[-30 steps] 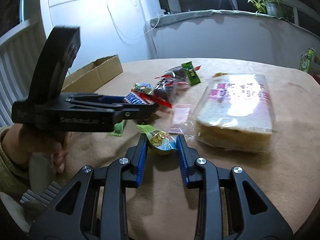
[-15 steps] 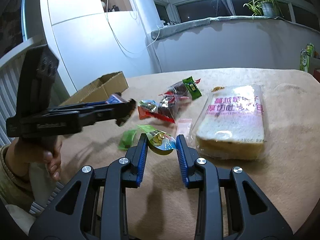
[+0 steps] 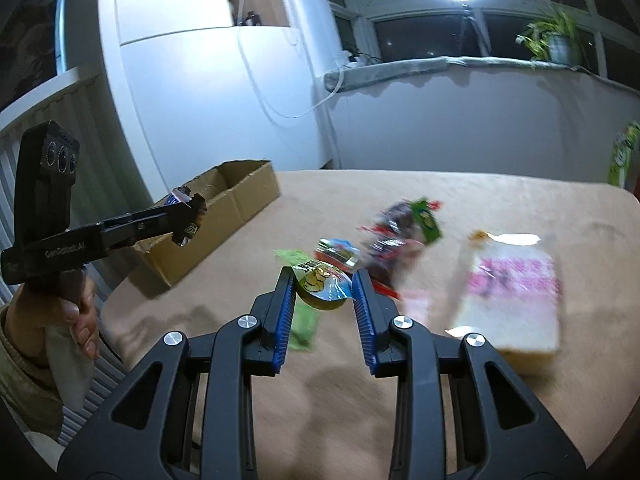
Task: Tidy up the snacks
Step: 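Grasp the large Snickers bar with the left tool while the right tool grasps a round green candy, then lower both snacks into the cardboard box and open both tools, then move both open tools from the box back to the snack pile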
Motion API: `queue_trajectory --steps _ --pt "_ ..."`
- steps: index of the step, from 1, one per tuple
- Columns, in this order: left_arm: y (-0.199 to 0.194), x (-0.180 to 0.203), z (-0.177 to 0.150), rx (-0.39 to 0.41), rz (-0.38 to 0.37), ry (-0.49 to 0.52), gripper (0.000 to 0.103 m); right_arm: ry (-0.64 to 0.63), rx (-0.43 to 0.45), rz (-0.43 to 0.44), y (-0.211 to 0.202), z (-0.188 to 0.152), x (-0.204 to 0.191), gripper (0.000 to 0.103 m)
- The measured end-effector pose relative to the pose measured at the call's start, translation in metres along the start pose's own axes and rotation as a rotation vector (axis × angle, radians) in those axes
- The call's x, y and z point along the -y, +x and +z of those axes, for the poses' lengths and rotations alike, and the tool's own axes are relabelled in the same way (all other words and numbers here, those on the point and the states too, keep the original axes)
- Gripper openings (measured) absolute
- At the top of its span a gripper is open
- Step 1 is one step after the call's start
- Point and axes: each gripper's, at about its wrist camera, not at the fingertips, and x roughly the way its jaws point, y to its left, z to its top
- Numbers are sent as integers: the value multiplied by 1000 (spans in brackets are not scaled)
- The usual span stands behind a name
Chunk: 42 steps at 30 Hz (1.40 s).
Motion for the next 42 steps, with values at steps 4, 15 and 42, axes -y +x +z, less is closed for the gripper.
queue_trajectory --steps 4,15,42 --pt "-15 -24 -1 38 31 -28 58 -49 -6 26 16 12 -27 30" --pt "-46 -98 -8 96 136 -130 58 -187 -42 124 81 46 -112 30" --pt "-53 -159 -21 91 244 -195 72 -257 -45 169 165 83 -178 59"
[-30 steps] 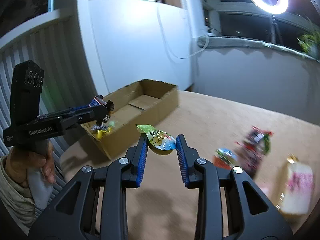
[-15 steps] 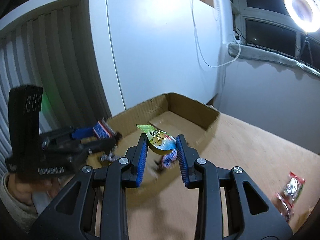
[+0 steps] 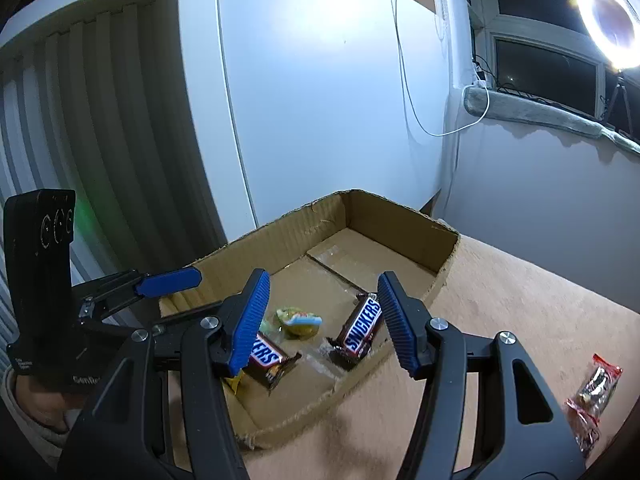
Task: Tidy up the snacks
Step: 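Move both open tools from the box back to the snack pile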
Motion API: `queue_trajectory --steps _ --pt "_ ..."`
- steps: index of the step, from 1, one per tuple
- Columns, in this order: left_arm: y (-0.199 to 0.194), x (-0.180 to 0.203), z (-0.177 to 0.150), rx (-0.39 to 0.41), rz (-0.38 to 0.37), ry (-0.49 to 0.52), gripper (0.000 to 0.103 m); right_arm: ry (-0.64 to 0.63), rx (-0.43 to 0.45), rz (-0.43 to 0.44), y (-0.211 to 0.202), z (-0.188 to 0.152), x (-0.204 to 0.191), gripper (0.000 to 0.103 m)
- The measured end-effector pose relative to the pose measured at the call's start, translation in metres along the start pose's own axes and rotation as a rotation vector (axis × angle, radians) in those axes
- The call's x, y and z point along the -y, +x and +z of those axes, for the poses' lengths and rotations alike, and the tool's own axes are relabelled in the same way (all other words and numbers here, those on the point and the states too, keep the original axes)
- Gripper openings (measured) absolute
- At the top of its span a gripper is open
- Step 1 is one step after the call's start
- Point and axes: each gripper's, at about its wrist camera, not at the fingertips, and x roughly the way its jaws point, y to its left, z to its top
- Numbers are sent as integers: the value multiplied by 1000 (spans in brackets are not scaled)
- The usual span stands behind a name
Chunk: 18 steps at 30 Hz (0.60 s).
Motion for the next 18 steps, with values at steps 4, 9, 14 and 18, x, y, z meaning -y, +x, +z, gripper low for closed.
queue_trajectory --steps 4,9,14,18 --pt "-9 2 -2 8 9 4 72 5 6 -3 -12 -8 -1 59" --pt "-19 3 -2 17 26 0 75 32 -4 -16 -26 -24 6 60" --pt "-26 14 -4 25 19 16 75 57 -14 -36 -43 -43 12 60" --pt "-26 29 -5 20 -3 42 77 89 -7 -48 -58 -56 21 60"
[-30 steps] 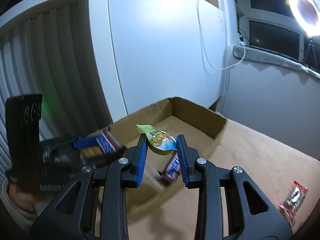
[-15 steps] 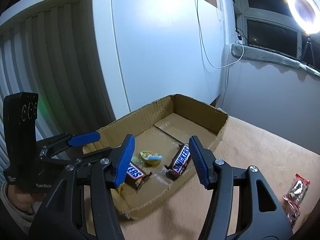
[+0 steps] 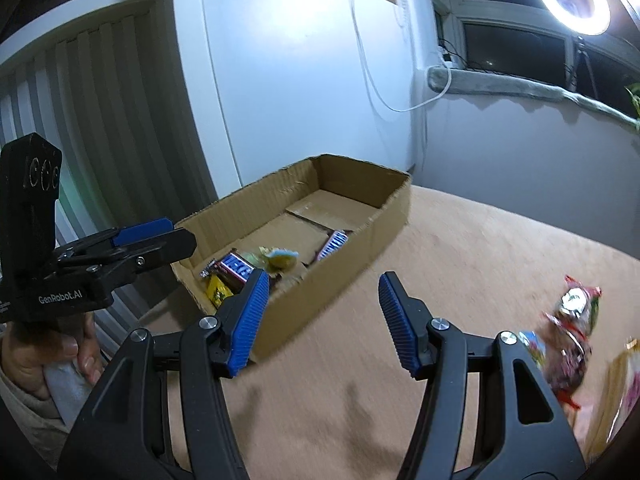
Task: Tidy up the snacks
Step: 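Move both open tools from the box back to the snack pile, then grasp the green packet with the left tool while the right tool grasps the pink packet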
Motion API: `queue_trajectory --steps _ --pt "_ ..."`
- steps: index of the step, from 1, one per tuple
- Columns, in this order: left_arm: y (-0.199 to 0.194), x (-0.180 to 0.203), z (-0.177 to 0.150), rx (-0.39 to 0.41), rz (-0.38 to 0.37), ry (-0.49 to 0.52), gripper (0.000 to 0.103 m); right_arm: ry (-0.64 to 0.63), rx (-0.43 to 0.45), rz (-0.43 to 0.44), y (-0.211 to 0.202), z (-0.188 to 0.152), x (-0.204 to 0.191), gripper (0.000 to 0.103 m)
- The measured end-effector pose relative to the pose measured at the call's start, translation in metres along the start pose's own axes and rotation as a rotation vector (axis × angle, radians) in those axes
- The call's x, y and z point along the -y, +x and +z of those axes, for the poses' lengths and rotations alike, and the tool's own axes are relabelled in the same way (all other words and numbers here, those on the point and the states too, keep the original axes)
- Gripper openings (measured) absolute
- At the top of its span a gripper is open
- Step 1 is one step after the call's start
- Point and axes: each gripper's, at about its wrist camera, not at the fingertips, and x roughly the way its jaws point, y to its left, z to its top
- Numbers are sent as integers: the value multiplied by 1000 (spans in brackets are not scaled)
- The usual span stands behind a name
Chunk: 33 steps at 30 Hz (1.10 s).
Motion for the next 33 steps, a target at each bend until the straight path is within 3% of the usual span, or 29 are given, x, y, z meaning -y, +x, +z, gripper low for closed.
queue_trajectory --steps 12,14,20,26,29,33 --pt "10 71 -6 -46 -100 110 80 82 4 -82 -46 -41 52 61" --pt "13 86 -10 -64 -129 128 80 104 -12 -114 -53 -53 65 67" --pt "33 133 -31 -149 -209 190 80 224 -84 -203 -74 -93 115 69" --pt "61 180 -56 -255 -294 247 80 262 -64 -252 -101 -112 147 69" --pt "77 200 -69 -310 -302 271 80 285 -74 -273 -105 -118 165 69" --pt "92 213 -77 -338 -256 295 80 253 -89 -261 -103 -113 169 69"
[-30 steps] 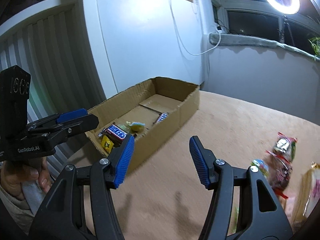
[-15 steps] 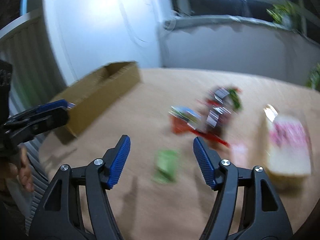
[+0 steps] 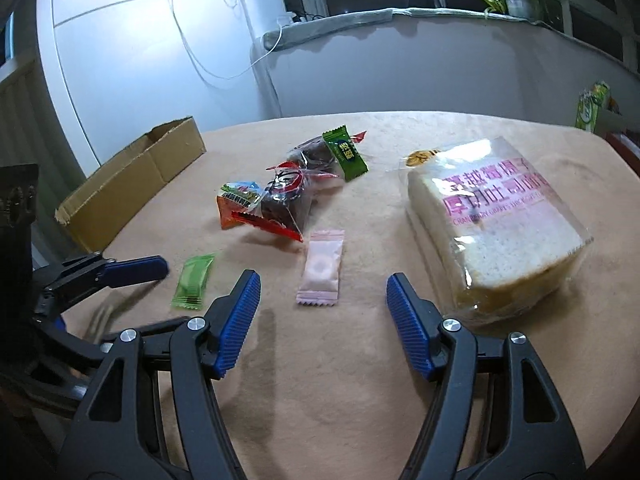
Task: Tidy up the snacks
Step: 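Grasp the green packet with the left tool while the right tool grasps the pink packet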
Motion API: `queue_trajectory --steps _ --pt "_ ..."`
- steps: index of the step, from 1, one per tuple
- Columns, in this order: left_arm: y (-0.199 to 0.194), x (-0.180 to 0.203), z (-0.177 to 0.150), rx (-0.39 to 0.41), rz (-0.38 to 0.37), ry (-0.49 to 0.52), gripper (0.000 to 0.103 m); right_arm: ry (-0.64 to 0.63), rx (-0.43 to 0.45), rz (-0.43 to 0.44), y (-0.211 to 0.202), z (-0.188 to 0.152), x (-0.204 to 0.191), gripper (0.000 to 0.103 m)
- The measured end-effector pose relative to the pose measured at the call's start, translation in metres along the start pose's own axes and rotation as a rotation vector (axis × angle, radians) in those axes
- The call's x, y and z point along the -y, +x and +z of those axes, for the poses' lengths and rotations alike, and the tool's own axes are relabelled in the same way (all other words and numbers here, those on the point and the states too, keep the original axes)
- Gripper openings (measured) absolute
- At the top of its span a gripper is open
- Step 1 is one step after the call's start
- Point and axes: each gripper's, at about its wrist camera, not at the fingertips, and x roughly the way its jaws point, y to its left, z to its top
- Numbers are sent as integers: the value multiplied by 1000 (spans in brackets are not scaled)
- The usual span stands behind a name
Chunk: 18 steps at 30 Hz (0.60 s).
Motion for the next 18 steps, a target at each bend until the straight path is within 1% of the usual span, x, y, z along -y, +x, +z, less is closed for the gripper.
queue_trajectory --steps 2,3,5,7,8,9,10,11,12,13,14,18 --pt "6 4 0 0 39 12 80 -21 -17 -9 6 3 -4 68" --pt "8 5 1 4 57 19 78 -32 -25 -29 8 5 -6 68" --pt "9 5 1 12 70 19 76 -50 -42 -43 12 8 -8 67" --pt "11 5 1 13 90 21 67 -89 -61 -60 15 9 -12 65" --pt "12 6 0 14 103 23 64 -126 -70 -69 16 9 -17 58" --pt "12 6 0 14 115 24 59 -144 -72 -79 17 9 -19 53" --pt "12 6 0 13 121 31 50 -160 -69 -91 17 9 -20 43" --pt "12 6 -1 15 120 36 44 -166 -66 -88 17 9 -21 35" --pt "11 6 0 18 115 33 32 -165 -63 -84 16 8 -20 30" --pt "10 4 -1 20 112 29 24 -163 -59 -84 15 8 -19 22" --pt "9 2 -2 22 110 24 21 -158 -55 -80 13 8 -16 22" --pt "7 -6 -2 32 64 -18 21 -133 -37 -53 7 5 -12 22"
